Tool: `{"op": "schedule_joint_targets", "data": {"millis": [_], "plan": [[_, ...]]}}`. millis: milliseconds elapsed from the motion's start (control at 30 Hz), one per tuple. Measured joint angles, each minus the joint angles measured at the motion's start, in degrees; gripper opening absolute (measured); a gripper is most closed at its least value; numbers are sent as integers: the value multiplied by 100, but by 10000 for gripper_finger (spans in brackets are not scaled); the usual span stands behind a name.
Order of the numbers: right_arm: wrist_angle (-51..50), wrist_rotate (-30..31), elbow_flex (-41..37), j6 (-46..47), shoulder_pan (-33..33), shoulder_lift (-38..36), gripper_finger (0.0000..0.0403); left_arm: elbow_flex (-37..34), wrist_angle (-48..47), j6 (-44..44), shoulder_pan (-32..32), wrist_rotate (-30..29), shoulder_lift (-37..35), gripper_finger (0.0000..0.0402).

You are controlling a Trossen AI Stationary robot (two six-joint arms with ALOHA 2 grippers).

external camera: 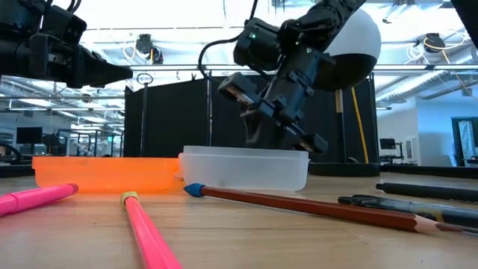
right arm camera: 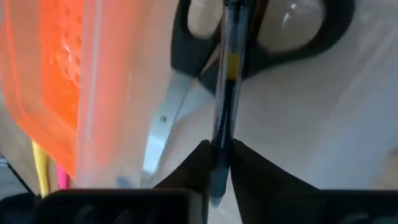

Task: Pick & place school supplies into a supply box
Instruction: Put the bottom pen into the supply box, then put the yellow pen into the supply box

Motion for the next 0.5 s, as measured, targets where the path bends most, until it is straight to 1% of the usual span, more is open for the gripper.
{"op": "schedule_joint_targets", "data": {"millis": [133,233,367,500], "plan": [[-15,0,0,6,-6,-45,98,0,0,-1,-2,2,1,42],[-8,-24,0,24,-1,-79,115,0,-1,-3,-1,2,0,42],[-26,-23,0,-6,-3,-257,119,0,-2,-9,-2,4,1,42],[-118,1,0,-417,8,-752,111,0,-2,-22,-2,7,1,42]]}}
